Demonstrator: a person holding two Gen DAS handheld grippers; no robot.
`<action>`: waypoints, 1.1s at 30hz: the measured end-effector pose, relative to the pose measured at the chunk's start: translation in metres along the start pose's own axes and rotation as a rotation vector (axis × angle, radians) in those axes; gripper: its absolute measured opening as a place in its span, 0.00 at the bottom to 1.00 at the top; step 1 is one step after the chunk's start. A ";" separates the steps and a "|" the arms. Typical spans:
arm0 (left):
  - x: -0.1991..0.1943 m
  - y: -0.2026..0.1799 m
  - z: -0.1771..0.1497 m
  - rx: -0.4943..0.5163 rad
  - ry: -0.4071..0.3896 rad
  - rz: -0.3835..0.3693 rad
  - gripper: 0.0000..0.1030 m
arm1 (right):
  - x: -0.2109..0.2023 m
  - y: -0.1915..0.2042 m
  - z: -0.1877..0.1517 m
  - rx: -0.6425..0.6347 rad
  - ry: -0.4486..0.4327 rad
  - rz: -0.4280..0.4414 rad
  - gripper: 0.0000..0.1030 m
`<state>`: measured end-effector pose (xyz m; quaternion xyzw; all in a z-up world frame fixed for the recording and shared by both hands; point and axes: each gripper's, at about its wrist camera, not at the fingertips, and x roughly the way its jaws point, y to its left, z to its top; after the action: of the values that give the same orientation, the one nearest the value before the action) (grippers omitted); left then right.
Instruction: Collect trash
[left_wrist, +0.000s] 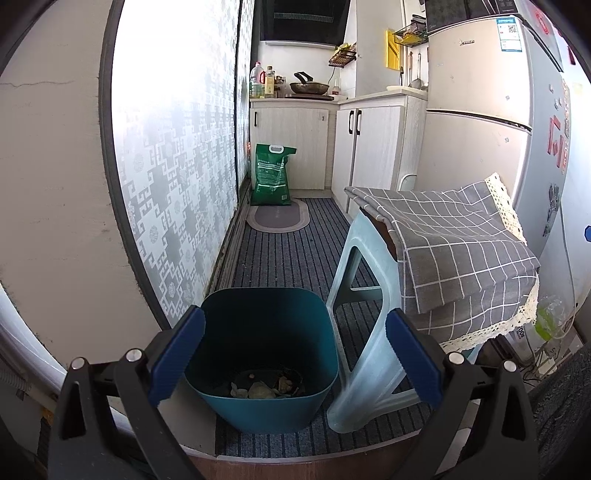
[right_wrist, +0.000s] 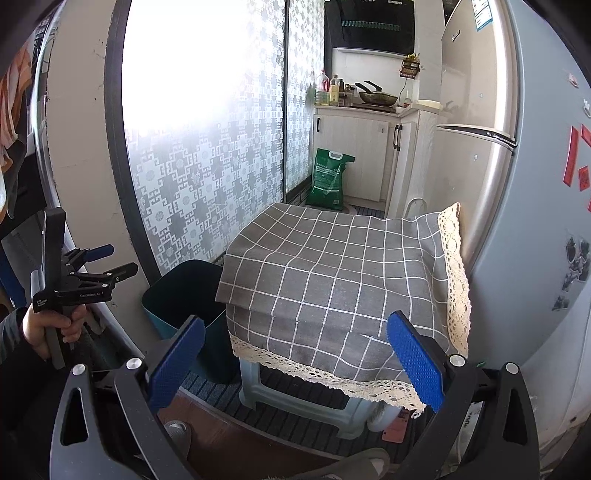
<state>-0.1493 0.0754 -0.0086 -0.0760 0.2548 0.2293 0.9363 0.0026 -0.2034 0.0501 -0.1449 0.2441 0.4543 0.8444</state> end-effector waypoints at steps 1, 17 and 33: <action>0.000 0.000 0.000 -0.001 0.002 0.001 0.97 | 0.000 0.000 0.000 0.000 0.000 0.001 0.97; 0.001 0.003 -0.001 -0.003 0.008 0.014 0.97 | 0.004 0.003 0.000 -0.008 0.011 0.002 0.97; 0.001 0.004 -0.001 0.001 0.010 0.016 0.97 | 0.004 0.003 0.000 -0.010 0.013 0.003 0.97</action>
<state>-0.1505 0.0794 -0.0103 -0.0744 0.2602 0.2363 0.9332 0.0017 -0.1988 0.0475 -0.1517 0.2475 0.4556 0.8415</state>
